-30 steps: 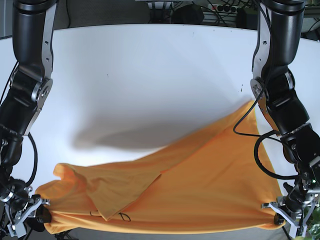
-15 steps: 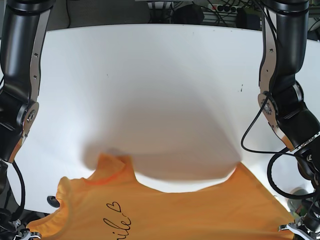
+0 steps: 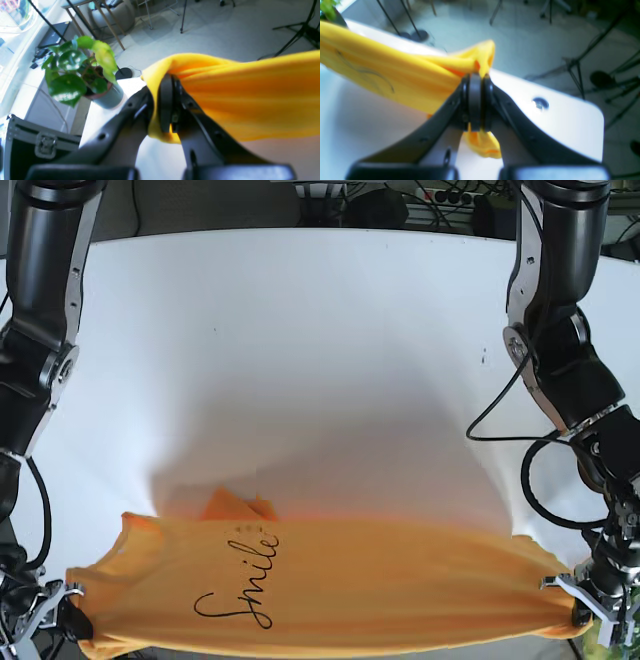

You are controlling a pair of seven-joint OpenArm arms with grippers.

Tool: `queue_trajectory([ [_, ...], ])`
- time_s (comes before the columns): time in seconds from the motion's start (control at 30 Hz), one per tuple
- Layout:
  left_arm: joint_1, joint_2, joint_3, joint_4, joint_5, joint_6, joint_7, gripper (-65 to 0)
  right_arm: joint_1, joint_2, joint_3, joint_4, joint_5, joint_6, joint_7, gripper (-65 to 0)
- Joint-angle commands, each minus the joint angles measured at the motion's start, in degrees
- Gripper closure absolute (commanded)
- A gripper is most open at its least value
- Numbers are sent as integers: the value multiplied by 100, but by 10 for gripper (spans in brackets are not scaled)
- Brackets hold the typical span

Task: Fold the T-shirt properly
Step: 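Lift the shirt with both grippers and flip it over, then lay the shirt down and drag its edge toward the robot with both grippers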

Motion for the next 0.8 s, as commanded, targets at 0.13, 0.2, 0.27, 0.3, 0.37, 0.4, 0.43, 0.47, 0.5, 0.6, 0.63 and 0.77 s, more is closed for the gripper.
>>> queue_trajectory([
  [0.13, 756, -80, -216, 678, 36, 34, -107, 0, -960, 109, 628, 615, 278, -32, -8, 0],
  [0.2, 1055, -71, -348, 845, 36, 34, -107, 0, -1294, 109, 636, 826, 286, -23, -8, 0],
  [0.27, 1398, -71, -410, 933, 36, -19, -107, 0, -1707, 83, 777, 1054, 357, -23, -8, 0],
  [0.3, 1503, -62, -410, 959, 36, -72, -107, 0, -1865, 65, 874, 1134, 409, -23, -8, 0],
  [0.37, 1828, -54, -419, 1100, 36, -195, -81, 0, -2305, 65, 1041, 1362, 585, -23, -8, 0],
  [0.4, 1987, -54, -419, 1188, 36, -221, -28, 0, -2481, 65, 1093, 1459, 629, -23, -8, 0],
  [0.43, 2118, -54, -427, 1267, 36, -239, 16, 0, -2622, 65, 1111, 1529, 673, -23, -8, 0],
  [0.47, 2303, -54, -427, 1390, 36, -248, 77, 0, -2841, 65, 1181, 1635, 717, -23, -8, 0],
  [0.5, 2409, -54, -427, 1460, 36, -248, 95, 0, -2973, 65, 1234, 1696, 735, -23, -8, 0],
  [0.6, 2769, -10, -427, 1548, 27, -248, 95, 0, -3413, -22, 1419, 1837, 735, -23, -8, 0],
  [0.63, 2866, 17, -436, 1566, 27, -248, 95, 0, -3527, -102, 1454, 1916, 735, -23, -8, 0],
  [0.77, 3376, 61, -726, 1715, 27, -265, 95, 0, -4222, -190, 1770, 2276, 726, -23, -8, 0],
])
